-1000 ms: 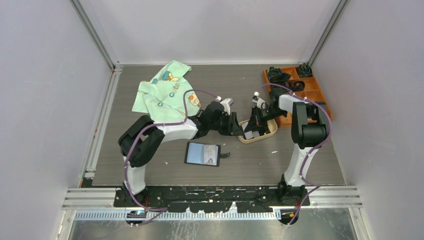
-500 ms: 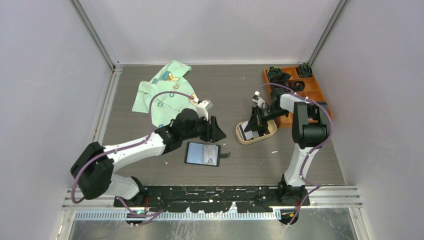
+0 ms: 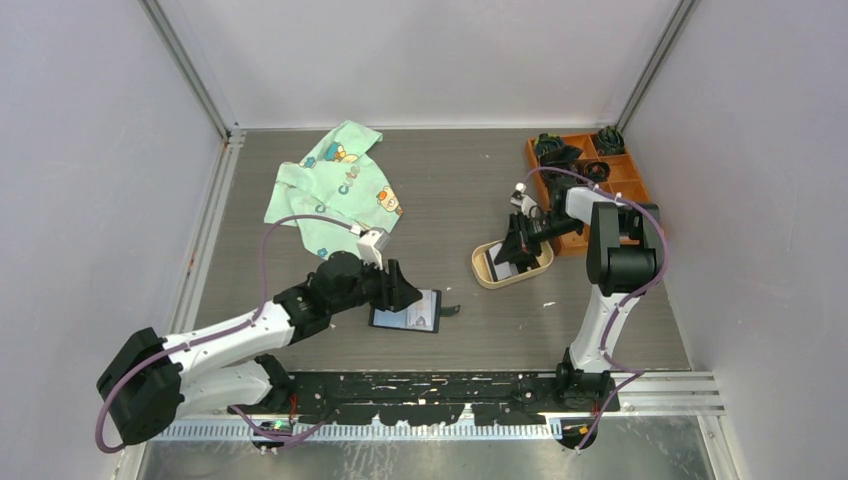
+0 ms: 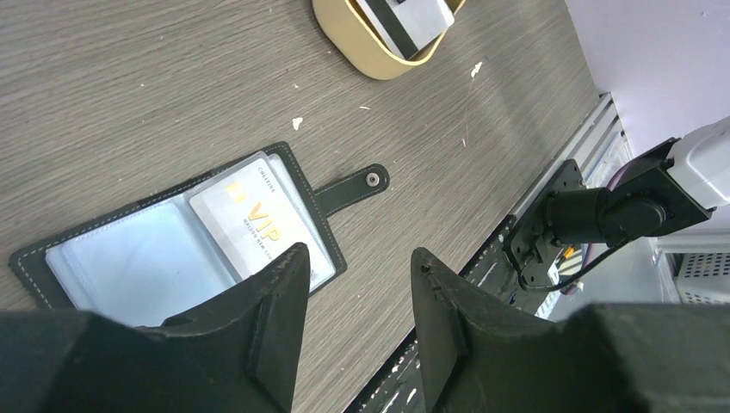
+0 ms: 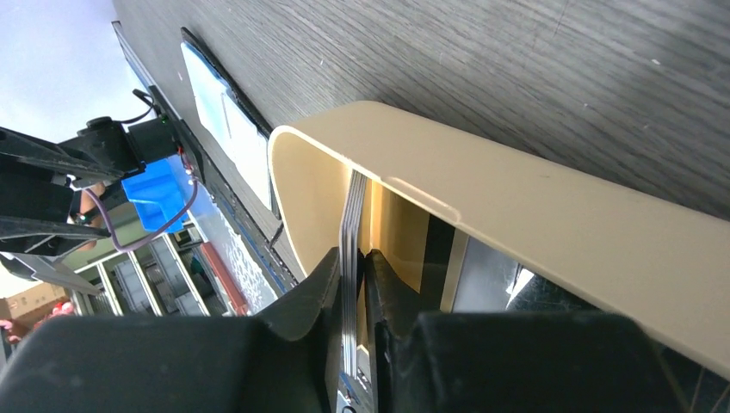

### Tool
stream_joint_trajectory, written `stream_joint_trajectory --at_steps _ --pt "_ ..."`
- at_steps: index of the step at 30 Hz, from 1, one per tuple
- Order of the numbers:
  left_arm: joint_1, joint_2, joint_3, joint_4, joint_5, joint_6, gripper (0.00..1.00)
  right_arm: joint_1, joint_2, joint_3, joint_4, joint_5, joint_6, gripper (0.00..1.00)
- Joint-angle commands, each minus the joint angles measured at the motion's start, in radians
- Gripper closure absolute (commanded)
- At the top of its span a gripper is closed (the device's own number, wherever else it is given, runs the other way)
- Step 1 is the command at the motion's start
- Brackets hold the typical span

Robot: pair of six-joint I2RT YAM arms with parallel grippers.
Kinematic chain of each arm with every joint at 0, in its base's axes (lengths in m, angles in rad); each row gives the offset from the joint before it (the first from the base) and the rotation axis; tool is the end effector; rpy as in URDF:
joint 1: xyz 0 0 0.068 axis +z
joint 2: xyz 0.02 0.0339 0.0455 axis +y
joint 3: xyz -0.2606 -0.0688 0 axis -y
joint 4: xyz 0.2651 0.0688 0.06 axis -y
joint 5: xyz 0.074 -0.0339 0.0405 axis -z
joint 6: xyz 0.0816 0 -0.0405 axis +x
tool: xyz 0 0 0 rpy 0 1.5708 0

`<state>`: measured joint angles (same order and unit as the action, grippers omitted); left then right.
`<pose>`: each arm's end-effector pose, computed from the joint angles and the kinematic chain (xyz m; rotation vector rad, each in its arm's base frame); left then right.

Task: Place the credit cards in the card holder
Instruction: Pick up the credit card from the storage box.

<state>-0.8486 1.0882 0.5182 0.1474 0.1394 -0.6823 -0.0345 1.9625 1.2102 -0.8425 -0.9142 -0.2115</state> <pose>0.1870 -0.2295 0.1883 0.2778 2.1540 -1.0815 0.3531 0.0525 0.0932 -0.2263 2.7341 1.3432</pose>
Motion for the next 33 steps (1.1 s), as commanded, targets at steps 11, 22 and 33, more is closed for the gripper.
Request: stream_joint_trajectory --at_steps 11,22,33 --pt "0.003 -0.05 -0.027 0.027 -0.034 -0.025 0.52 0.005 0.005 0.022 0.005 0.0 0.014 0.74" --pt "0.003 -0.083 -0.045 0.01 -0.043 -0.028 0.52 -0.01 -0.024 0.036 -0.026 -0.003 0.001 0.72" --pt "0.003 -0.106 -0.052 -0.002 -0.051 -0.025 0.52 -0.045 -0.022 0.048 -0.062 -0.02 -0.019 0.73"
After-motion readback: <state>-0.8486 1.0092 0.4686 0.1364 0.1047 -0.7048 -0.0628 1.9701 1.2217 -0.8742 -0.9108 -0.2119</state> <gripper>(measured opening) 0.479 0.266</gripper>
